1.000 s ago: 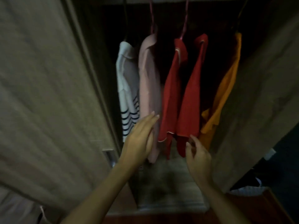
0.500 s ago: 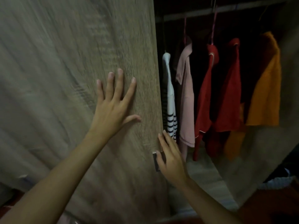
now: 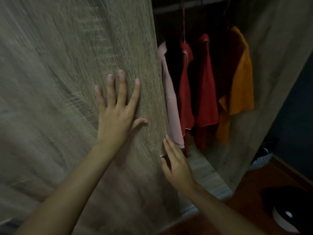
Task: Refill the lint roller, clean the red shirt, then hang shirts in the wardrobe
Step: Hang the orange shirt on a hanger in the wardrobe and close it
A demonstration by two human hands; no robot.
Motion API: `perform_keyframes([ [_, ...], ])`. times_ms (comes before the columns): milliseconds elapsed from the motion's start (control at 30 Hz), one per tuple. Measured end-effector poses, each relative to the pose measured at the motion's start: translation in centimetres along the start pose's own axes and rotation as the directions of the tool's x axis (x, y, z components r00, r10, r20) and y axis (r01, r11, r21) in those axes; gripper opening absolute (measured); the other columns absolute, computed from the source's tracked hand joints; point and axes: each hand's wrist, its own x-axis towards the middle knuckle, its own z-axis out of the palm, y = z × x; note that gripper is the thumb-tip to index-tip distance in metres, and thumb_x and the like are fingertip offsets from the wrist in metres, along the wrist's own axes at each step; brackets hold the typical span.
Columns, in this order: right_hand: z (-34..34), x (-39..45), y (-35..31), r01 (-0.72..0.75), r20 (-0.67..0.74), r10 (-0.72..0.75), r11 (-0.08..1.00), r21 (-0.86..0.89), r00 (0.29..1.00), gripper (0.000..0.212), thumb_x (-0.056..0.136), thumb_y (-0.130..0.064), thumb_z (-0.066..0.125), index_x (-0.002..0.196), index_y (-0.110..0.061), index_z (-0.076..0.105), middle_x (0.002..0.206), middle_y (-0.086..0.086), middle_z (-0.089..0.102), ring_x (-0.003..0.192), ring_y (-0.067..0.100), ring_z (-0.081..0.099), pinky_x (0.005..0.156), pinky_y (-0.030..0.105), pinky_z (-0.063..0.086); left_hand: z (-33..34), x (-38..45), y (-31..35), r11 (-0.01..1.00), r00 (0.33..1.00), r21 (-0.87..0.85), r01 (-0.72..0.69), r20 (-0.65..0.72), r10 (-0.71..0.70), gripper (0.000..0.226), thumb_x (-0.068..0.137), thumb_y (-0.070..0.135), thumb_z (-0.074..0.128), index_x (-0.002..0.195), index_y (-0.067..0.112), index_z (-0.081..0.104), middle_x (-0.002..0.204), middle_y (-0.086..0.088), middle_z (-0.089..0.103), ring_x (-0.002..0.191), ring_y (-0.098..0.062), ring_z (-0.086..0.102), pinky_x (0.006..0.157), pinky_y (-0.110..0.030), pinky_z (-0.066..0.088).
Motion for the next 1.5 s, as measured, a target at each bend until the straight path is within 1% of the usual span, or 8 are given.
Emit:
perform_keyframes([
  [100, -0.6, 0.4, 0.7, -0.077, -0.029, 0.078, 0.997, 0.011, 0.997, 0.064, 0.094, -0.017, 0.057, 0.15, -0.006, 0.029, 0.161, 0.001, 0.019, 0.148, 0.006, 0.016, 0.117, 0.02, 0.02, 0.1, 1.7, 2.6, 1.0, 0.999, 0.008, -0.015, -0.033, 0.015, 0.116, 0.07, 0.073, 0.059, 0.154, 0.016, 0.002, 0.157, -0.023, -0.001, 0.144, -0.046, 0.006, 0.111, -0.061, -0.007],
  [333, -3.1, 1.4, 5.7, -0.221, -0.035, 0.222, 0.975, 0.026, 0.974, 0.083, 0.095, -0.048, 0.05, 0.156, -0.019, 0.002, 0.162, -0.01, -0.014, 0.15, 0.011, -0.002, 0.117, 0.042, 0.031, 0.2, 6.1, 9.5, 0.998, 0.991, 0.025, -0.059, -0.119, 0.061, 0.115, 0.071, 0.073, 0.057, 0.154, 0.015, 0.002, 0.158, -0.022, 0.005, 0.145, -0.041, 0.009, 0.112, -0.06, 0.003],
  [433, -5.1, 2.0, 8.2, -0.262, -0.018, 0.262, 0.964, -0.042, 0.965, 0.091, 0.092, -0.06, 0.046, 0.155, -0.02, -0.008, 0.16, -0.01, -0.022, 0.149, 0.01, -0.011, 0.119, 0.047, 0.024, 0.5, 7.9, 12.0, 0.995, 0.982, 0.018, -0.099, -0.162, 0.101, 0.105, 0.079, 0.072, 0.05, 0.154, 0.015, 0.003, 0.159, -0.02, 0.007, 0.146, -0.037, 0.004, 0.115, -0.058, 0.006],
  [567, -7.3, 3.0, 10.5, -0.329, -0.053, 0.325, 0.934, -0.141, 0.944, 0.104, 0.087, -0.071, 0.044, 0.152, -0.017, -0.016, 0.159, -0.005, -0.027, 0.148, 0.01, -0.018, 0.123, 0.044, 0.006, 1.4, 10.1, 14.5, 0.984, 0.946, 0.03, -0.176, -0.272, 0.178, 0.08, 0.094, 0.064, 0.032, 0.154, 0.016, 0.009, 0.16, -0.014, 0.011, 0.147, -0.032, 0.007, 0.118, -0.046, 0.009],
  [667, -8.3, 4.2, 11.1, -0.438, -0.08, 0.434, 0.897, -0.06, 0.898, 0.118, 0.076, -0.078, 0.05, 0.147, -0.025, -0.028, 0.154, -0.008, -0.037, 0.146, 0.009, -0.023, 0.117, 0.032, 0.0, 2.0, 12.2, 17.1, 0.976, 0.932, 0.054, -0.209, -0.291, 0.216, 0.077, 0.097, 0.062, 0.026, 0.154, 0.014, 0.008, 0.159, -0.016, 0.012, 0.147, -0.033, 0.008, 0.117, -0.046, 0.011],
  [800, -9.8, 5.6, 13.6, -0.478, -0.114, 0.476, 0.878, 0.012, 0.872, 0.129, 0.067, -0.082, 0.056, 0.147, -0.026, -0.029, 0.156, -0.005, -0.035, 0.148, 0.014, -0.02, 0.119, 0.035, 0.011, 2.1, 14.6, 20.9, 0.973, 0.921, 0.006, -0.231, -0.319, 0.221, 0.076, 0.097, 0.059, 0.028, 0.154, 0.012, 0.008, 0.159, -0.018, 0.011, 0.147, -0.034, 0.004, 0.118, -0.046, 0.004],
  [1000, -14.0, 6.2, 18.8, -0.476, -0.099, 0.472, 0.879, -0.013, 0.876, 0.127, 0.07, -0.076, 0.061, 0.143, -0.032, -0.033, 0.151, -0.013, -0.041, 0.144, 0.006, -0.026, 0.114, 0.029, 0.001, 2.3, 17.9, 26.0, 0.964, 0.901, -0.018, -0.266, -0.36, 0.242, 0.074, 0.098, 0.055, 0.033, 0.153, 0.011, 0.011, 0.159, -0.02, 0.011, 0.145, -0.036, 0.004, 0.118, -0.047, -0.001],
  [1500, -21.6, 8.3, 27.4, -0.5, -0.124, 0.494, 0.866, -0.017, 0.86, 0.129, 0.068, -0.077, 0.062, 0.145, -0.034, -0.032, 0.153, -0.013, -0.038, 0.145, 0.008, -0.024, 0.119, 0.051, 0.015, 2.6, 24.2, 35.8, 0.958, 0.889, -0.051, -0.284, -0.389, 0.243, 0.076, 0.097, 0.053, 0.035, 0.153, 0.009, 0.01, 0.159, -0.02, 0.011, 0.146, -0.035, 0.011, 0.118, -0.047, 0.005],
])
